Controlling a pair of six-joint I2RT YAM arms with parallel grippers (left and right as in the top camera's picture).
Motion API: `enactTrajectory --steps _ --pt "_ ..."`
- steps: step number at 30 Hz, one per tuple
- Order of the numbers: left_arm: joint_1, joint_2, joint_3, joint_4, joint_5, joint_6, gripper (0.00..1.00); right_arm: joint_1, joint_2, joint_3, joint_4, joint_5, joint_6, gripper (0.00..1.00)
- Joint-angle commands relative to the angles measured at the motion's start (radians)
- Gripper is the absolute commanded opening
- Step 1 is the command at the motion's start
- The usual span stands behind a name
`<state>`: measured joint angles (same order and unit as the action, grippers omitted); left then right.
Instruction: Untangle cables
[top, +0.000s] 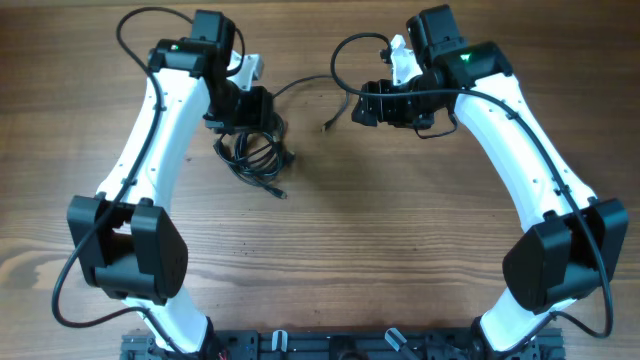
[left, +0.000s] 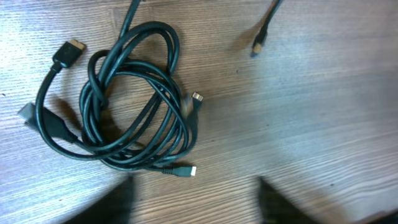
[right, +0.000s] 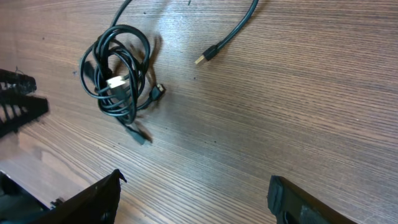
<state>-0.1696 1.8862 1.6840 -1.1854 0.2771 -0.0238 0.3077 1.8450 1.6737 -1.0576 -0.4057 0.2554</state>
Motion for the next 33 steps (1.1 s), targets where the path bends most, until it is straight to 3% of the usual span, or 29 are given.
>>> enactTrajectory --steps 1,5,12,19,33 --pt "-0.019 0.013 -0.055 0.000 -0.098 0.047 0.86 0.002 -0.001 0.026 0.002 0.018 -0.020 0.78" --pt "-0.029 0.013 -0.135 0.033 -0.079 0.131 0.78 0.002 -0.001 0.026 0.002 0.018 -0.020 0.79" --pt "-0.121 0.014 -0.331 0.234 -0.105 0.211 0.64 0.002 -0.001 0.026 -0.002 0.018 -0.020 0.79" --pt "-0.126 0.015 -0.470 0.436 -0.260 0.166 0.65 0.002 -0.001 0.026 -0.002 0.018 -0.020 0.79" --pt "-0.130 0.065 -0.475 0.544 -0.335 0.166 0.68 0.002 -0.001 0.026 -0.002 0.018 -0.019 0.83"
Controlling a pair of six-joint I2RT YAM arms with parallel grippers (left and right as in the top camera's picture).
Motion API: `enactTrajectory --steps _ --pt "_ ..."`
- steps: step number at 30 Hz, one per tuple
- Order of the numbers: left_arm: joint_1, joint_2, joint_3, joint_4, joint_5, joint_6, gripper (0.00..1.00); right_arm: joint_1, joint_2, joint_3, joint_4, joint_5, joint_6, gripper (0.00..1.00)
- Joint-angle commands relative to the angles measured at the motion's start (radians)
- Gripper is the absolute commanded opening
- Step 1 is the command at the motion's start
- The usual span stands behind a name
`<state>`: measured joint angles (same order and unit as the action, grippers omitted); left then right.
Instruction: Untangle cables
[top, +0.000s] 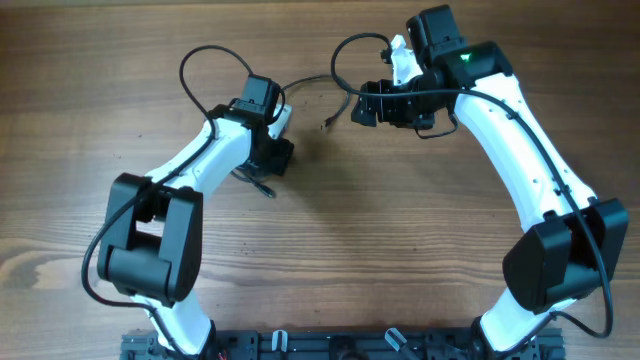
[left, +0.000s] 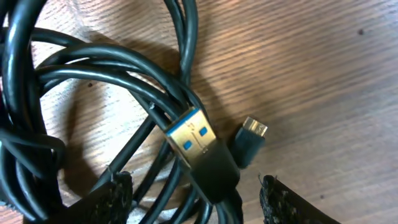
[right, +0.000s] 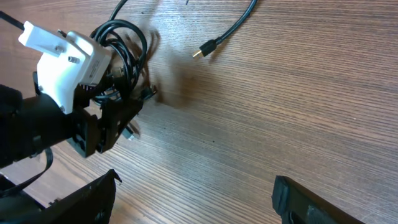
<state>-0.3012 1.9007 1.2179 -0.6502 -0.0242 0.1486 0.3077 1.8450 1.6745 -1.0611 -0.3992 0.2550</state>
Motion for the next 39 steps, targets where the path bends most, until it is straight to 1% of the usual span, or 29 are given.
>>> enactTrajectory --steps 1,3,4,6,8,10,11,15,17,18,19,20,21,23,25,26,29,31,32,33,34,35,37,38,39 --pt "-0.002 0.065 -0.008 0.008 -0.033 -0.006 0.67 0.002 -0.001 0.025 0.001 0.011 -0.019 0.83" --pt "-0.016 0.089 -0.008 0.003 -0.029 -0.006 0.63 0.002 -0.001 0.025 0.001 0.011 -0.019 0.83" --pt "-0.027 0.091 -0.008 0.000 -0.029 -0.006 0.52 0.002 -0.001 0.025 0.001 0.011 -0.019 0.83" --pt "-0.039 0.091 -0.008 0.000 -0.025 -0.007 0.35 0.002 -0.001 0.025 0.001 0.011 -0.019 0.83" --pt "-0.044 0.091 -0.008 -0.001 -0.024 -0.037 0.04 0.002 -0.001 0.025 0.001 0.011 -0.019 0.83" --pt "-0.039 0.084 -0.007 -0.002 -0.007 -0.089 0.04 0.002 -0.001 0.025 0.002 0.011 -0.019 0.83" --pt "-0.034 0.076 -0.004 -0.005 0.018 -0.095 0.04 0.002 -0.001 0.025 0.003 0.011 -0.019 0.83" --pt "0.034 0.003 0.068 -0.098 0.293 -0.099 0.04 0.002 -0.002 0.026 0.010 0.002 -0.020 0.81" --pt "0.097 -0.039 0.130 -0.185 0.543 -0.101 0.04 0.002 -0.005 0.026 0.018 -0.023 -0.028 0.80" --pt "0.137 -0.058 0.166 -0.237 0.725 -0.101 0.04 0.002 -0.008 0.026 0.028 -0.061 -0.053 0.80" --pt "0.190 -0.075 0.206 -0.289 0.945 -0.101 0.04 0.002 -0.014 0.026 0.043 -0.116 -0.085 0.80" --pt "0.228 -0.084 0.228 -0.313 1.106 -0.101 0.04 0.002 -0.019 0.026 0.056 -0.157 -0.111 0.80" --pt "0.257 -0.088 0.237 -0.317 1.236 -0.101 0.04 0.002 -0.026 0.026 0.073 -0.211 -0.146 0.80" --pt "0.333 -0.090 0.243 -0.299 1.602 -0.104 0.04 0.002 -0.047 0.026 0.111 -0.336 -0.219 0.80" --pt "0.373 -0.089 0.245 -0.298 1.601 -0.227 0.04 0.002 -0.075 0.026 0.152 -0.400 -0.259 0.80" --pt "0.380 -0.089 0.245 -0.297 1.601 -0.267 0.04 0.002 -0.089 0.026 0.176 -0.399 -0.260 0.81" --pt "0.377 -0.090 0.245 -0.296 1.601 -0.345 0.04 0.002 -0.116 0.026 0.242 -0.399 -0.280 0.85" --pt "0.375 -0.090 0.245 -0.294 1.601 -0.428 0.04 0.002 -0.117 0.026 0.274 -0.399 -0.276 0.85" --pt "0.375 -0.090 0.245 -0.277 1.596 -0.450 0.04 0.002 -0.117 0.026 0.283 -0.390 -0.251 0.85" --pt "0.375 -0.090 0.245 -0.249 1.559 -0.449 0.04 0.002 -0.117 0.026 0.291 -0.358 -0.209 0.84" --pt "0.375 -0.090 0.245 -0.240 1.473 -0.456 0.04 0.002 -0.117 0.026 0.294 -0.320 -0.177 0.85" --pt "0.372 -0.090 0.245 -0.240 1.390 -0.492 0.04 0.002 -0.117 0.026 0.294 -0.288 -0.152 0.85" --pt "0.363 -0.090 0.245 -0.227 1.158 -0.613 0.04 0.002 -0.117 0.026 0.281 -0.202 -0.097 0.84" --pt "0.352 -0.090 0.245 -0.215 1.012 -0.690 0.04 0.002 -0.117 0.026 0.270 -0.159 -0.074 0.84" --pt "0.343 -0.089 0.245 -0.203 0.921 -0.743 0.04 0.002 -0.117 0.026 0.262 -0.128 -0.057 0.84"
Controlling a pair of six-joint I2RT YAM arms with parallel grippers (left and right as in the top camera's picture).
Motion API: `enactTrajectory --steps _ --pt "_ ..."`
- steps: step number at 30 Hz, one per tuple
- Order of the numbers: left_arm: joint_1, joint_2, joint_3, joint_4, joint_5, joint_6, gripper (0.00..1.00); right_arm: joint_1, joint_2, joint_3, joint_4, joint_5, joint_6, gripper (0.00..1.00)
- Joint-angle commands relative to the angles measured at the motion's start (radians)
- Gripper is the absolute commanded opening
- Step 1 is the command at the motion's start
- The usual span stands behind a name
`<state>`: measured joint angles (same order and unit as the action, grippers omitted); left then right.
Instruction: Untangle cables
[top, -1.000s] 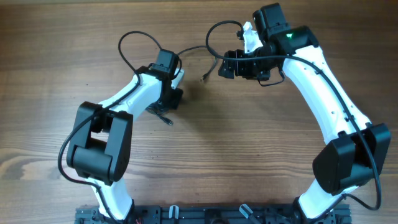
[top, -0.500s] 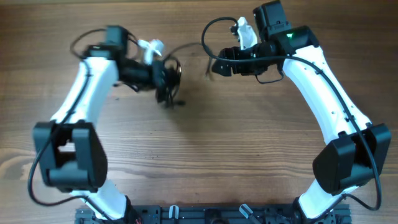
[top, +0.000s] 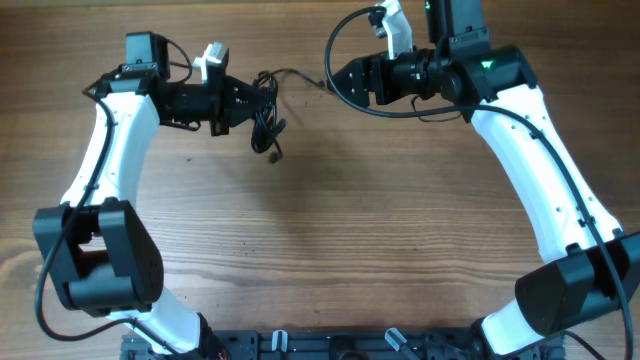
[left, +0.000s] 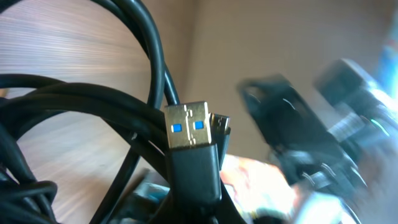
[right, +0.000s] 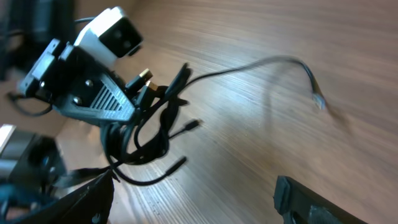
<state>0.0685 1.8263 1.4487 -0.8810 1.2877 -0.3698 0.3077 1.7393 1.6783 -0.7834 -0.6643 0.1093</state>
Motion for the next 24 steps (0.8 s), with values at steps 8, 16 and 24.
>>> enactTrajectory --steps 8,16,24 --pt "-0.176 -0.014 0.014 0.175 -0.572 -0.348 0.04 -0.005 -0.012 0.022 -0.096 0.319 0.154 0.84" --pt "-0.167 -0.014 0.014 0.254 0.133 -0.279 0.04 -0.009 -0.012 0.022 -0.086 0.143 -0.025 0.84" --pt "-0.167 -0.015 0.014 0.266 0.288 -0.819 0.04 -0.042 -0.012 0.022 -0.072 0.020 -0.160 0.85"
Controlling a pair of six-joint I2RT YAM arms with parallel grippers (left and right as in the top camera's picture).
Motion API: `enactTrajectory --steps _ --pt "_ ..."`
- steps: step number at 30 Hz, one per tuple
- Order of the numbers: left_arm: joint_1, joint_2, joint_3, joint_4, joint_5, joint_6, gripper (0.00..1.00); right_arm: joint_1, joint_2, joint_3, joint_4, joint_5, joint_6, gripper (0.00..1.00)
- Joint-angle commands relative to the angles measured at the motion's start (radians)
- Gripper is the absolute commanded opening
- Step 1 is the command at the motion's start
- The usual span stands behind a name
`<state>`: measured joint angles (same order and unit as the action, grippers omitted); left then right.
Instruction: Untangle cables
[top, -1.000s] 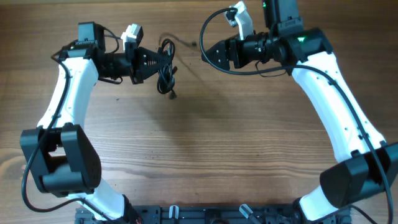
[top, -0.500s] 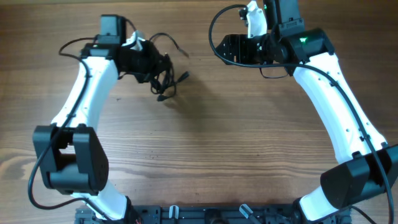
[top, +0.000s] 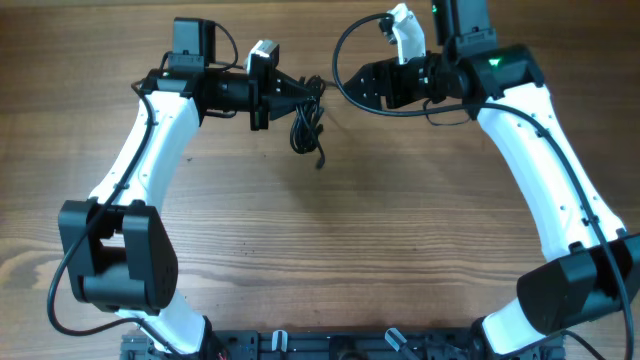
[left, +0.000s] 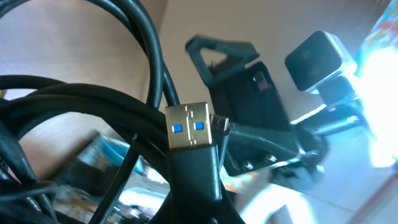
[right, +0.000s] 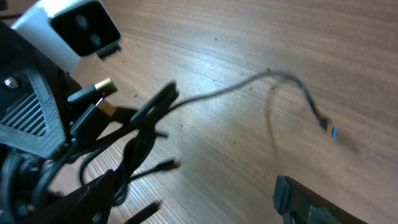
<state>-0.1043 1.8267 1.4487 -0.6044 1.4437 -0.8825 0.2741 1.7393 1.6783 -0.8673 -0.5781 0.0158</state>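
A bundle of black cables (top: 305, 118) hangs off the wooden table, with my left gripper (top: 297, 90) shut on it. Close up in the left wrist view, a gold USB plug with blue inserts (left: 189, 127) sticks out of the looped cables (left: 74, 112). Just right of the bundle, my right gripper (top: 352, 86) stands open and holds nothing. The right wrist view shows the bundle (right: 134, 127) in the left gripper, and a thin cable (right: 273, 78) trails from it across the table to a small plug (right: 329, 130).
The wooden table (top: 320, 250) fills the overhead view. Both arms reach in from the near edge, their bases at the bottom corners. The right arm's own black cable (top: 345, 40) loops above its wrist at the back.
My left gripper, still holding the bundle, has moved to the right and now sits close to the right gripper. The right gripper has barely shifted and stays open.
The bundle first lay on the table under my open left gripper, a separate thin cable end beside it. Then the left gripper was down at the bundle. Later it held the bundle lifted at the back left, and now holds it beside the right gripper.
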Motion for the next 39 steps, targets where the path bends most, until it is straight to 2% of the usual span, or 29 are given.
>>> enactTrajectory --steps 1,5,8,16,18,21,34,36,39 --pt "0.005 -0.019 0.014 -0.042 0.130 -0.323 0.04 -0.008 -0.012 0.022 0.014 -0.084 -0.069 0.85" --pt "0.021 -0.031 0.014 -0.103 0.131 -0.330 0.04 -0.007 -0.012 0.022 0.029 -0.172 -0.095 0.86" --pt "0.093 -0.085 0.014 -0.143 0.131 -0.330 0.04 0.008 -0.011 0.022 0.054 -0.209 -0.090 0.84" --pt "0.191 -0.156 0.014 -0.145 0.130 -0.357 0.04 0.119 0.016 0.018 0.115 -0.195 -0.030 0.64" --pt "0.187 -0.156 0.014 -0.145 0.128 -0.365 0.04 0.146 0.040 0.017 0.161 -0.179 0.017 0.56" --pt "0.187 -0.157 0.014 -0.145 0.127 -0.372 0.04 0.158 0.065 0.015 0.220 -0.185 0.067 0.54" --pt "0.187 -0.157 0.014 -0.144 0.126 -0.383 0.04 0.249 0.163 0.015 0.331 -0.262 0.093 0.48" --pt "0.187 -0.157 0.014 -0.144 0.126 -0.383 0.04 0.257 0.176 0.015 0.339 -0.262 0.097 0.43" --pt "0.187 -0.157 0.014 -0.144 0.126 -0.383 0.04 0.260 0.196 0.015 0.341 -0.262 0.118 0.27"
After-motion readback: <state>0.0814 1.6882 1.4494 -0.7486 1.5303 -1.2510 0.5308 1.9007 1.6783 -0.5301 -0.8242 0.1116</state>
